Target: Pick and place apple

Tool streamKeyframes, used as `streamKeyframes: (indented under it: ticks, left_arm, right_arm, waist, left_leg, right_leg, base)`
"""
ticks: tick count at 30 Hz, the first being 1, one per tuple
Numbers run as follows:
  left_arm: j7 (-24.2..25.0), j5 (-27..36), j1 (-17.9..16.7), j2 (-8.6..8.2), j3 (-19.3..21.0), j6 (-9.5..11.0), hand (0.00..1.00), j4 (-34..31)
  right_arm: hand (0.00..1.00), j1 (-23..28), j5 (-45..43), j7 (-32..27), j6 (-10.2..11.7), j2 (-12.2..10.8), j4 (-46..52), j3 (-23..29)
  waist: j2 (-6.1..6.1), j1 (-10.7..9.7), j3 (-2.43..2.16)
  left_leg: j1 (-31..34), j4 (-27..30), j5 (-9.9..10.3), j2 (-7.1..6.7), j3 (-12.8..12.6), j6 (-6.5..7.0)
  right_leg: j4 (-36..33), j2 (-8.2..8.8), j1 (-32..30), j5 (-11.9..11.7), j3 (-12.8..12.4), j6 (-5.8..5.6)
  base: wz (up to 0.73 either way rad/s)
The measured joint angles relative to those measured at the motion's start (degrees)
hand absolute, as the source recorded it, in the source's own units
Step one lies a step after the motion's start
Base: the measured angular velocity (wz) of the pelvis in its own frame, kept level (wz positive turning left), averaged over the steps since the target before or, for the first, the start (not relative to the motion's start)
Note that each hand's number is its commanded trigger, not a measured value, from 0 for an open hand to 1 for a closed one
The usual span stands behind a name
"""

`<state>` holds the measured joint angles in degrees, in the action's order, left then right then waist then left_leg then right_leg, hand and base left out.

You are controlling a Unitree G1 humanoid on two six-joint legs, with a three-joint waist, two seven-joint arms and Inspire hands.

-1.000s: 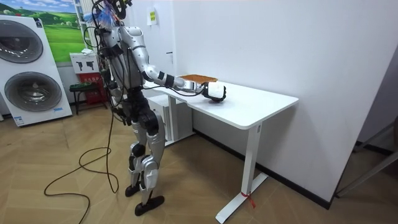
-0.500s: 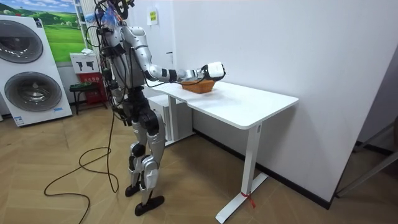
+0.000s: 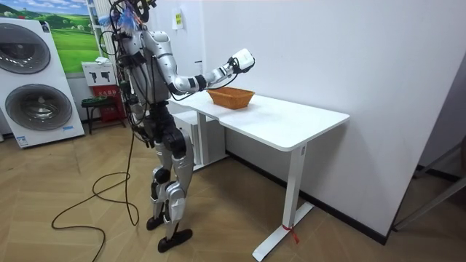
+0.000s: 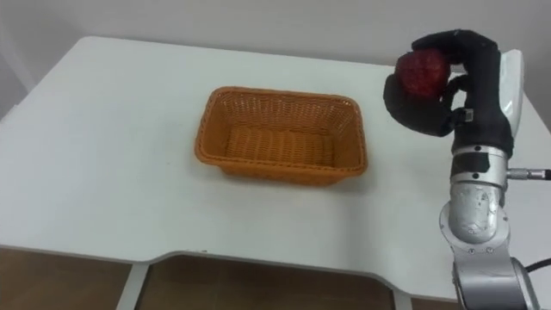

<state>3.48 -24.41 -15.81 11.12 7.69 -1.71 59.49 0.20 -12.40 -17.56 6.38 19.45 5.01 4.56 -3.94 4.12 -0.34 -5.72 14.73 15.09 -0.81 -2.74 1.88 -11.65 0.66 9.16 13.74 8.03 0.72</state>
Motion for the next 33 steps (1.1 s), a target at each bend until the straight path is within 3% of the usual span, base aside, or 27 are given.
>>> streamKeyframes:
  ticks: [13, 14, 16, 17, 22, 25, 33]
  left_arm:
    - [-0.2, 0.0, 1.9, -0.01, -2.4, -0.3, 0.00, 1.2]
    - [-0.2, 0.0, 2.2, -0.01, -2.4, -0.3, 0.00, 1.2]
    - [-0.3, 0.0, 3.7, 0.02, -2.4, -0.3, 0.00, 1.3]
    - [-0.4, 0.0, 4.1, 0.05, -2.4, -0.2, 0.00, 1.4]
    - [-0.6, 0.0, 5.9, 0.20, -4.5, 0.0, 0.00, 2.1]
    - [-0.5, 0.0, 5.7, 0.21, -4.7, 0.1, 0.00, 2.1]
    - [-0.5, 0.0, 5.2, 0.29, -4.7, 0.1, 0.00, 2.4]
  right_arm:
    - [1.00, -0.3, -4.7, 5.9, 0.3, 0.0, 7.7, -7.4]
    - [0.96, -0.3, -4.8, 6.3, 0.3, 0.0, 7.7, -7.8]
    - [0.09, -0.3, -4.7, 8.2, 0.3, 0.0, 7.7, -8.9]
    - [0.00, -0.3, -4.7, 8.7, 0.3, 0.0, 7.7, -9.1]
    - [0.00, -0.3, -4.8, 11.4, 0.2, 0.0, 7.7, -10.2]
    - [0.00, -0.3, -4.8, 11.5, 0.2, 0.0, 7.7, -10.3]
    - [0.00, -0.3, -4.6, 11.4, 0.2, 0.0, 7.7, -10.7]
  waist:
    - [-0.30, 1.2, 0.54]
    - [-0.23, 1.2, 0.65]
    - [-0.20, 1.3, 1.20]
    - [-0.16, 1.3, 1.32]
    - [-0.33, 2.6, 1.20]
    - [-0.80, 3.2, 0.89]
    - [-1.31, 3.9, 0.75]
  left_leg:
    - [2.2, 1.4, 0.0, -0.07, 1.6, -0.03]
    - [2.2, 1.5, 0.0, -0.09, 1.6, -0.03]
    - [2.3, 1.4, 0.0, -0.10, 1.4, -0.03]
    - [2.4, 1.4, 0.0, -0.09, 1.4, -0.03]
    - [2.9, 0.9, 0.0, -0.09, 1.2, -0.04]
    - [2.5, 0.7, 0.0, -0.08, 1.4, -0.04]
    - [1.2, -0.3, -0.1, -0.09, 1.6, -0.04]
  right_leg:
    - [-0.1, 0.02, -0.9, -0.2, 0.8, 0.11]
    - [-0.1, 0.02, -0.9, -0.2, 0.8, 0.12]
    - [-0.2, -0.01, -1.1, -0.2, 0.8, 0.12]
    - [-0.2, -0.01, -1.2, -0.2, 0.8, 0.13]
    - [-0.9, -0.03, -2.4, -0.2, 0.3, 0.13]
    - [-0.9, -0.05, -2.3, -0.2, 0.0, 0.13]
    - [0.0, -0.06, -0.9, -0.2, -0.1, 0.12]
  base:
    - [0.06]
    - [0.00]
    - [0.00]
    - [0.00]
    - [-0.02]
    - [0.00]
    - [0.00]
